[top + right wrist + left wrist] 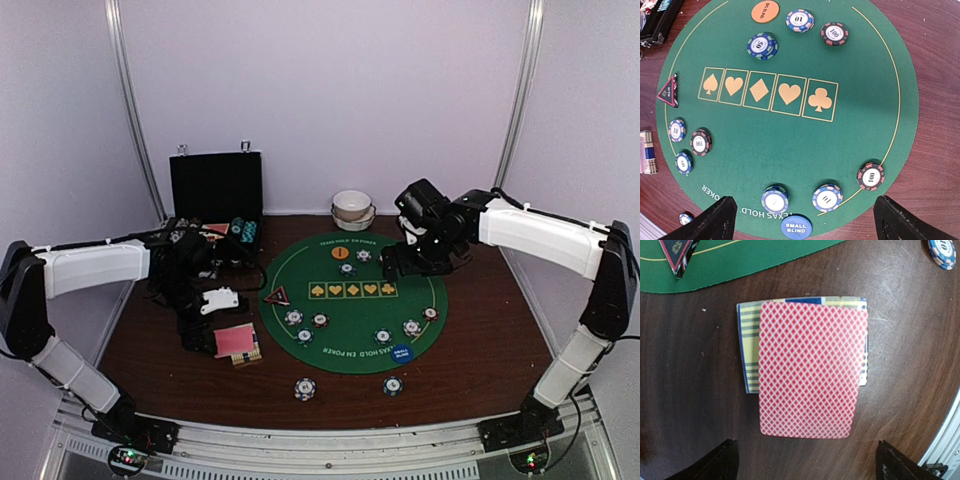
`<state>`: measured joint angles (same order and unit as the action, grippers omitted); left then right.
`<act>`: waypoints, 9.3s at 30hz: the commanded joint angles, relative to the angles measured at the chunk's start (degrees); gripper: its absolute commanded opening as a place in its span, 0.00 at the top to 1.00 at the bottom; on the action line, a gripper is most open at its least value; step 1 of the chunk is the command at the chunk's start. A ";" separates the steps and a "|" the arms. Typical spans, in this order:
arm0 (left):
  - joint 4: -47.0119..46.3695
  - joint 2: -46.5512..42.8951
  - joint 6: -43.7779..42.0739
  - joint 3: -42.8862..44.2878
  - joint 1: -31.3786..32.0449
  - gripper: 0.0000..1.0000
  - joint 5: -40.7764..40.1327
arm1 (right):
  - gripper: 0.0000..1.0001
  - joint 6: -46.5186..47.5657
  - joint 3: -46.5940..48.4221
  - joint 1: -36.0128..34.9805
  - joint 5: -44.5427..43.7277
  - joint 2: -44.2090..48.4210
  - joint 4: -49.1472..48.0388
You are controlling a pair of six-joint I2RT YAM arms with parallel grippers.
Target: Distribute texas hold em gaming equipment
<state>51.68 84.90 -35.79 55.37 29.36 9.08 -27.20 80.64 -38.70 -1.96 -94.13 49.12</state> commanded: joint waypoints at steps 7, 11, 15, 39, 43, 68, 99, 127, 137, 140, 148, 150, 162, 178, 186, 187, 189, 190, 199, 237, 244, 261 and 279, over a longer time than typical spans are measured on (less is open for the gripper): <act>-3.21 1.78 -5.90 -0.54 0.61 0.03 2.40 | 0.01 -2.41 -0.03 -1.88 -0.22 3.76 -0.70; -3.23 1.86 -6.84 -0.37 0.67 0.02 3.27 | 0.01 -2.33 -0.09 -2.00 0.13 4.40 -0.62; -3.17 2.39 -7.30 -0.20 0.77 0.03 3.85 | 0.00 -2.33 -0.31 -2.17 0.14 4.84 -0.35; -4.94 8.07 -6.79 1.30 1.13 0.02 3.60 | 0.01 -2.10 -0.92 -3.22 1.17 5.80 -0.25; -5.85 8.33 -6.57 1.40 1.13 0.03 3.80 | 0.01 -2.07 -0.94 -3.29 1.40 5.88 -0.25; -10.80 11.30 -7.43 -0.16 1.19 0.03 1.22 | 0.00 -1.37 -0.53 -3.63 1.76 5.41 -0.01; -6.11 9.99 -12.52 3.03 1.13 0.02 -0.89 | 0.01 -0.66 -1.19 -3.61 3.71 4.59 -0.34; -10.31 12.07 -12.38 0.70 -0.07 0.02 -0.32 | 0.00 -0.32 -1.63 -3.99 4.94 4.67 -0.78; -11.33 12.23 -10.46 -0.37 -0.27 0.02 -0.47 | 0.00 -0.47 -1.80 -4.02 4.95 4.73 -0.95; -11.50 11.97 -10.02 -0.92 -0.27 0.02 -0.08 | 0.01 -0.48 -2.04 -4.00 4.86 4.87 -1.09; -12.49 12.36 -8.31 -1.67 -0.27 0.03 -0.41 | 0.01 -0.74 -2.50 -4.00 4.96 5.09 -1.51; -12.68 12.81 -8.69 -1.55 -0.27 0.02 -0.94 | 0.00 -0.81 -2.55 -4.02 4.95 5.17 -1.46; -13.18 15.09 -9.26 -0.75 -0.54 0.02 -1.75 | 0.01 -0.97 -3.25 -3.96 4.65 6.19 -1.56; -14.24 13.32 -8.55 -2.70 -0.55 0.25 -1.67 | 0.02 -0.84 -2.66 -4.01 4.64 5.71 -1.61; -15.51 11.51 -9.91 -5.10 -0.54 0.34 -1.39 | 0.03 -0.84 -2.20 -4.00 4.64 5.45 -1.40; -15.72 11.36 -10.05 -5.32 -0.54 0.34 -1.50 | 0.03 -0.79 -2.16 -4.01 4.60 5.45 -1.30; -16.01 11.28 -10.25 -5.84 -0.54 0.36 -1.76 | 0.03 -0.84 -2.07 -4.04 4.65 5.45 -1.18; -16.26 11.27 -10.28 -6.01 -0.54 0.37 -1.97 | 0.03 -0.84 -1.99 -4.02 4.67 5.45 -1.25; -17.68 11.16 -10.67 -6.70 -0.40 0.56 -2.05 | 0.05 -0.92 -1.94 -4.02 4.95 5.10 -1.14; -12.76 4.65 -8.18 -2.69 -0.27 1.00 1.09 | 0.08 -3.68 -3.73 -4.09 9.97 4.60 -5.36; -10.01 3.20 -6.45 0.14 -0.27 1.00 3.22 | 0.07 -5.70 -4.45 -4.11 13.05 4.67 -8.76; -2.61 -0.24 -0.60 10.06 -0.23 1.00 9.19 | 0.04 -21.25 -6.24 -5.99 32.86 -0.60 -30.09; 0.96 0.39 1.30 19.86 1.13 1.00 10.40 | 0.09 -41.15 -1.18 -11.55 43.44 -15.53 -61.50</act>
<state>52.58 86.50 -35.59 72.40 30.02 17.19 -63.16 76.79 -49.80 39.00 -108.14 -2.59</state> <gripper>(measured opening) 0.693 0.918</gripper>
